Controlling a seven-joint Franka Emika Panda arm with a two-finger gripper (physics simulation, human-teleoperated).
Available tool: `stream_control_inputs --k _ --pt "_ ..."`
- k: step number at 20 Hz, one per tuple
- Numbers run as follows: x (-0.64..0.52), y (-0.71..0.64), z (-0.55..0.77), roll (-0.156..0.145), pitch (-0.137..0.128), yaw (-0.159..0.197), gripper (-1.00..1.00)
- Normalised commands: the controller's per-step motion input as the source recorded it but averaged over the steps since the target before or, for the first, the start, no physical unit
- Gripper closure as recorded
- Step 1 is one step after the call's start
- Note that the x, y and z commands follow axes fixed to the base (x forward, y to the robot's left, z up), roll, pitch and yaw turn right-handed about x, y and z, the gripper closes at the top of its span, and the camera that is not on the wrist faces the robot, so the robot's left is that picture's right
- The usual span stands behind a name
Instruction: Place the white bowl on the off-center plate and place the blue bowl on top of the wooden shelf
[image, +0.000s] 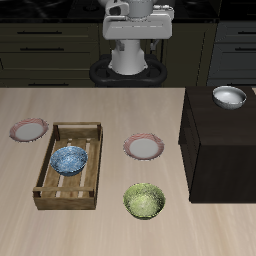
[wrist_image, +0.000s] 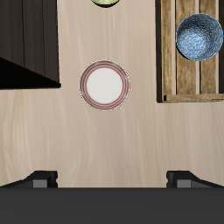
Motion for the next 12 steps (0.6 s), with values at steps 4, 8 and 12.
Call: stream_control_inputs --k 4,8,12 --pt "-0.02 0.20 0.10 0.024 -0.005 -0.001 -1.00" --pt "0.03 0.26 0.07 0.019 0.003 0.008 -1.00" --pt "0.12 0.24 0.05 0.004 0.013 0.004 -1.00"
